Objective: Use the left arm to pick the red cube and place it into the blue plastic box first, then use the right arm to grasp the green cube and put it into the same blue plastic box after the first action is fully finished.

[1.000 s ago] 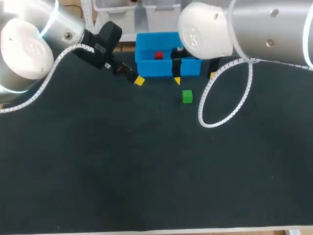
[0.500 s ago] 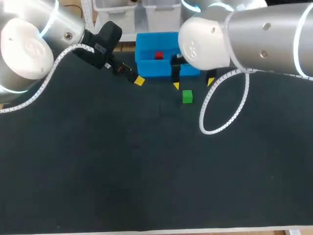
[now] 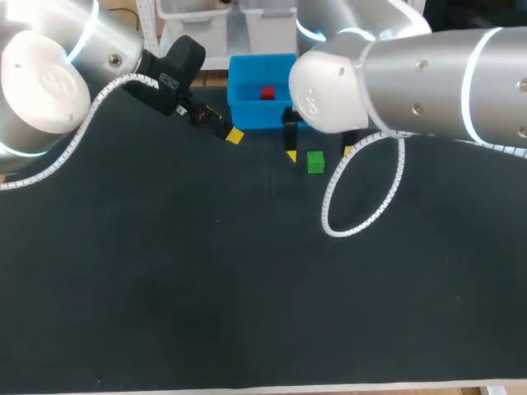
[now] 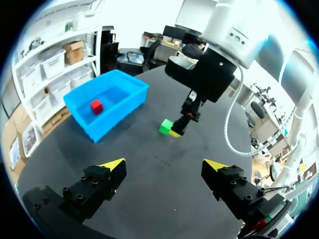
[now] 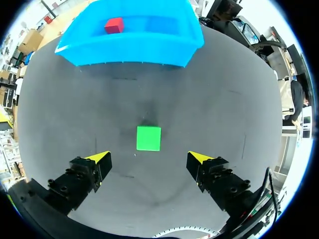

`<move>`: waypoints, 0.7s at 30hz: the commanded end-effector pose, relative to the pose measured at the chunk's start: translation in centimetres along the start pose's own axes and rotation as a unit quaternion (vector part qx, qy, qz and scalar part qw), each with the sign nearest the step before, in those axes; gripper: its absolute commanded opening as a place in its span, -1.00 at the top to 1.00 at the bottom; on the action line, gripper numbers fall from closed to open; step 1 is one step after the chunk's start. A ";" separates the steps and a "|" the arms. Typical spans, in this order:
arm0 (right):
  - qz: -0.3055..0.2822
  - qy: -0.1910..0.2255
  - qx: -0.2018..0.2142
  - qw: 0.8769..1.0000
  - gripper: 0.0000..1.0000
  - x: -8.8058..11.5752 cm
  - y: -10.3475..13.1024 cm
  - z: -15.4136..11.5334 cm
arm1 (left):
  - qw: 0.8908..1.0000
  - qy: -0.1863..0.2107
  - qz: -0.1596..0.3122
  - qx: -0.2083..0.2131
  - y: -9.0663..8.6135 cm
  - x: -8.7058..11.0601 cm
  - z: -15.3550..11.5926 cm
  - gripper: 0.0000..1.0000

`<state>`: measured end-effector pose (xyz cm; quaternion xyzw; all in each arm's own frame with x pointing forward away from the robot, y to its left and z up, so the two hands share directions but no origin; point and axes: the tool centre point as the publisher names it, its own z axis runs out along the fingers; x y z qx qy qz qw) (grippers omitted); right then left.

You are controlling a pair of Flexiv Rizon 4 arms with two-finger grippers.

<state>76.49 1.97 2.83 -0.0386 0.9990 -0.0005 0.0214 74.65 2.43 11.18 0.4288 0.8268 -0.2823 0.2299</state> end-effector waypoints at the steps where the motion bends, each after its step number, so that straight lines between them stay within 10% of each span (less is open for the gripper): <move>1: 0.001 0.004 0.007 1.000 -1.00 -0.7 0.6 0.6 | 1.000 -0.003 0.001 0.001 0.0 0.1 0.0 -1.00; 21: 0.027 -0.001 0.010 1.000 -1.00 -2.2 0.3 3.3 | 1.000 -0.003 0.001 0.001 0.0 0.1 0.0 -1.00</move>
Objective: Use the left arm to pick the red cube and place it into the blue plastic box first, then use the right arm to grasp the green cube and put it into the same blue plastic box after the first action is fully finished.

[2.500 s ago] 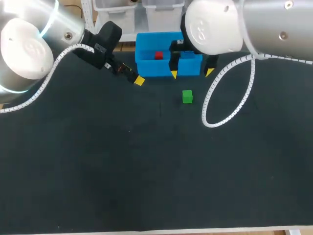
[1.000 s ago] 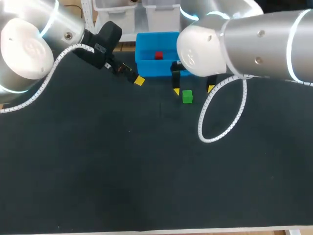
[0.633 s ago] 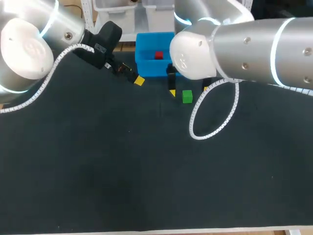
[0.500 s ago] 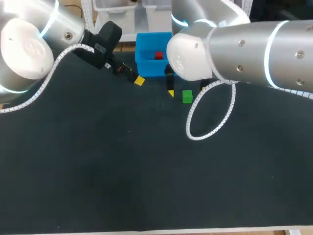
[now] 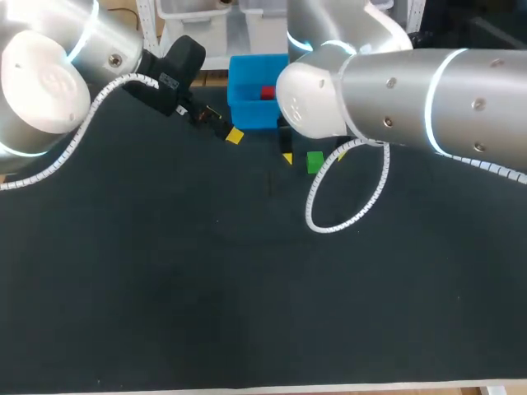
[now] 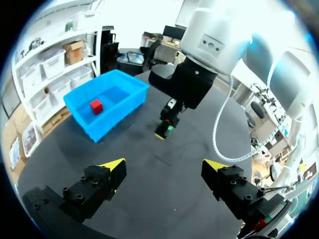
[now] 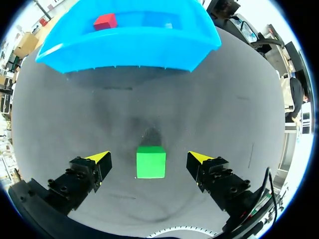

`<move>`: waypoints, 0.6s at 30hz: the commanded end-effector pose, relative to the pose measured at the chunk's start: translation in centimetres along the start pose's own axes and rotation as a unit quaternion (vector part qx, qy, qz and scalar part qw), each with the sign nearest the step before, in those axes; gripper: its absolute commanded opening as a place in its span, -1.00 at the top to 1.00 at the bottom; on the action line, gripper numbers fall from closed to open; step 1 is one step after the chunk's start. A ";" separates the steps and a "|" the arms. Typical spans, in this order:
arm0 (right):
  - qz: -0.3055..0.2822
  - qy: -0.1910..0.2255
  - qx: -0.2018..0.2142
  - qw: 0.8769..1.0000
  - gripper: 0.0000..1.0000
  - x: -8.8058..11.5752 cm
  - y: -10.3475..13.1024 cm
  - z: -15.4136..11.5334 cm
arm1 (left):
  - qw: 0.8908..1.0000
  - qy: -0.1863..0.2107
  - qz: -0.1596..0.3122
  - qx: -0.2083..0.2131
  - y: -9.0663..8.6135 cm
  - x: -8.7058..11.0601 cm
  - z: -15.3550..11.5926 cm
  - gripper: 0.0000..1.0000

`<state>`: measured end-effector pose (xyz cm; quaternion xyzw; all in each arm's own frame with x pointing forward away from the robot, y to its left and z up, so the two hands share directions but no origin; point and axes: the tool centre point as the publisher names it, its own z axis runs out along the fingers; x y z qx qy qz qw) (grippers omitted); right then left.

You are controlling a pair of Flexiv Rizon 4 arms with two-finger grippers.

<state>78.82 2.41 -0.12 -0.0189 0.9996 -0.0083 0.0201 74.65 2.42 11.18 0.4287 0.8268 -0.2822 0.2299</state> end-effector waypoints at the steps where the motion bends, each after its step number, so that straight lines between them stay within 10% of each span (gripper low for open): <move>1: 0.010 -0.003 0.001 1.000 -1.00 0.0 0.0 0.3 | 1.000 -0.003 0.001 0.001 0.0 0.1 0.0 -1.00; 16: 0.061 -0.010 0.007 0.998 -1.00 1.3 -0.3 0.9 | 1.000 -0.003 0.001 0.001 0.0 0.1 0.0 -1.00; 17: 0.063 -0.010 0.006 0.998 -0.79 1.4 -0.3 1.0 | 1.000 -0.003 0.001 0.001 0.0 0.1 0.0 -1.00; 18: 0.064 -0.010 0.003 0.998 0.00 1.5 -0.3 1.1 | 1.000 -0.003 0.001 0.001 0.0 0.1 0.0 -1.00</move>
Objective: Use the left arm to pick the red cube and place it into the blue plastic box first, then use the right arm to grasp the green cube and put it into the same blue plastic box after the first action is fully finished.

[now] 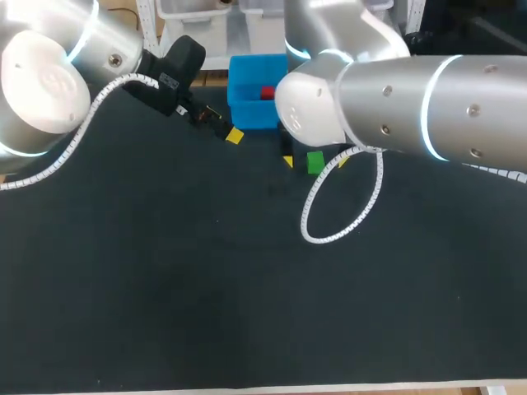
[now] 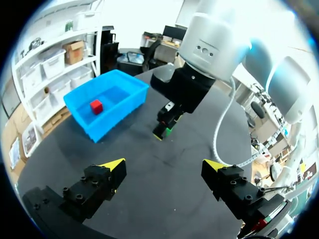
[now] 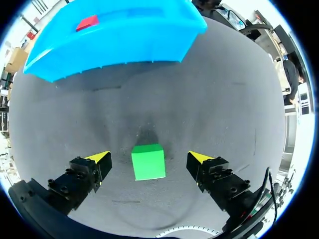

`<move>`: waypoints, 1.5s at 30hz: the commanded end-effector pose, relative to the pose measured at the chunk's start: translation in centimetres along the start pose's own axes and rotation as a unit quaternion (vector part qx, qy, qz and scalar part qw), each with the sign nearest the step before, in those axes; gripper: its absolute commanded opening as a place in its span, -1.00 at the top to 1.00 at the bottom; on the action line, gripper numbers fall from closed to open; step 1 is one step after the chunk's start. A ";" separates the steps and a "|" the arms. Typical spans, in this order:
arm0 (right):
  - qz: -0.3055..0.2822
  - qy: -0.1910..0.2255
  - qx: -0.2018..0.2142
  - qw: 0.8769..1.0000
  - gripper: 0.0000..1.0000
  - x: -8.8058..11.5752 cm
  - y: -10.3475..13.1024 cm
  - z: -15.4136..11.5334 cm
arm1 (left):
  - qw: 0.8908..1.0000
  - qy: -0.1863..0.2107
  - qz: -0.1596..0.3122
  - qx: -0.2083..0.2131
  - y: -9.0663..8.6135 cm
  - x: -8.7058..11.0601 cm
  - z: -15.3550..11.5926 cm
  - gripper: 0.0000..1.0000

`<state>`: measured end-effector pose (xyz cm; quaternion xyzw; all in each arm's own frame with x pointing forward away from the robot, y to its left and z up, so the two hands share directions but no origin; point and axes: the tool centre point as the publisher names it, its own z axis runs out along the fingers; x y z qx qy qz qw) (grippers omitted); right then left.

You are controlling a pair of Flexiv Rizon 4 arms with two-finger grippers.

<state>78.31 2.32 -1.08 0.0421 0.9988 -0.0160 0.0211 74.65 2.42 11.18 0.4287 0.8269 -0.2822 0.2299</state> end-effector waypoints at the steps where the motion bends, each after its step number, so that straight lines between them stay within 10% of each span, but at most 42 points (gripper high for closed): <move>1: 0.003 -0.009 -0.007 1.000 0.25 0.9 -0.3 0.2 | 1.000 -0.003 0.001 0.001 0.0 0.1 0.0 -1.00; 5: 0.005 -0.010 -0.013 1.000 1.00 1.0 -0.3 0.4 | 1.000 -0.003 0.001 0.001 0.0 0.1 0.0 -1.00; 33: -0.015 -0.053 -0.015 0.998 1.00 1.5 -3.4 -5.3 | 1.000 -0.003 0.001 0.001 0.0 0.1 0.0 -1.00; 45: -0.075 -0.108 -0.048 0.990 1.00 -1.8 -3.6 -10.5 | 1.000 -0.003 0.001 0.001 0.0 0.1 0.0 -1.00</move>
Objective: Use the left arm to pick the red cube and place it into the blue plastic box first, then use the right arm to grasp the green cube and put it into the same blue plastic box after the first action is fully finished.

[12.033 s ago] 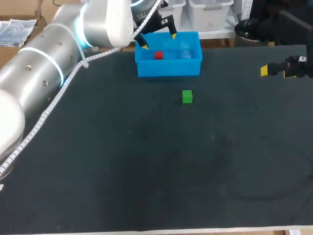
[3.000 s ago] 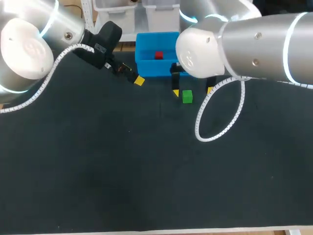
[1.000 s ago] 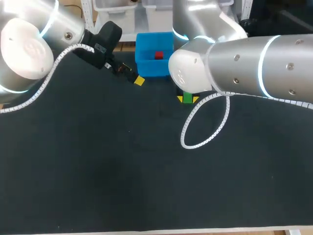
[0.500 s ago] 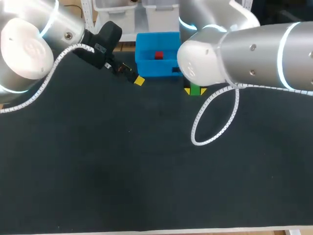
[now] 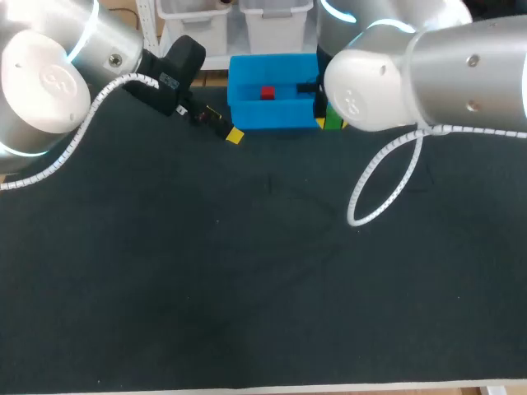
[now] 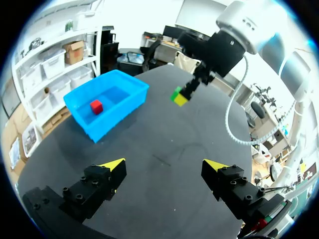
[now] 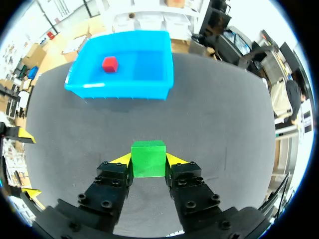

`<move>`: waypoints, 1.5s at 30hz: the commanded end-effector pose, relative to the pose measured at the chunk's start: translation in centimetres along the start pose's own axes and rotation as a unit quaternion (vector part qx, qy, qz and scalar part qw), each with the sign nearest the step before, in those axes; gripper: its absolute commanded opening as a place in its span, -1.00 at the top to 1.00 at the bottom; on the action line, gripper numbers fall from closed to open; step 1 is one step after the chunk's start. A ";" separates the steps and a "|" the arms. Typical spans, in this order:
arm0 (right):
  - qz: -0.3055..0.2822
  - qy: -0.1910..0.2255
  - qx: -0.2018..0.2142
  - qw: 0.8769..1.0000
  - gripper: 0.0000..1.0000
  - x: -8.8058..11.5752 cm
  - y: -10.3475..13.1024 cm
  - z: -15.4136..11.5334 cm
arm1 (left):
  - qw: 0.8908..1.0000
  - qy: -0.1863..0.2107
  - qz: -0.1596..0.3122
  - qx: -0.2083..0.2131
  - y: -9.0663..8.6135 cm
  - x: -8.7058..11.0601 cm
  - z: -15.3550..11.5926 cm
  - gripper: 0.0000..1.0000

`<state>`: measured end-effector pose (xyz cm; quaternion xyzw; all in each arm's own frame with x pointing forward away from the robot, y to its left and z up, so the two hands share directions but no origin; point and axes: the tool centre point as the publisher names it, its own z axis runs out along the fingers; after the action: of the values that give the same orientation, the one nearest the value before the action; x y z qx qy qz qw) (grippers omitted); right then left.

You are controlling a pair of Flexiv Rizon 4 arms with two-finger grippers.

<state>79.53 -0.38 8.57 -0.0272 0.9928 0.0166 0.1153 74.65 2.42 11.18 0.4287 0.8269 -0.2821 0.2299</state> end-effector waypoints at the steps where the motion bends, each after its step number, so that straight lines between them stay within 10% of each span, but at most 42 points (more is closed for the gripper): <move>1: -0.015 -0.017 -0.012 1.000 1.00 -0.4 -0.6 -1.3 | 1.000 -0.003 0.001 0.001 0.0 0.1 0.0 -1.00; 45: -0.154 -0.060 -0.124 0.978 1.00 -12.5 3.4 -1.5 | 1.000 -0.003 0.001 0.001 0.0 0.1 0.0 -1.00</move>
<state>89.78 3.29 13.35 -0.1896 0.9567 0.1200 0.1856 74.65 2.42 11.18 0.4286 0.8270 -0.2821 0.2299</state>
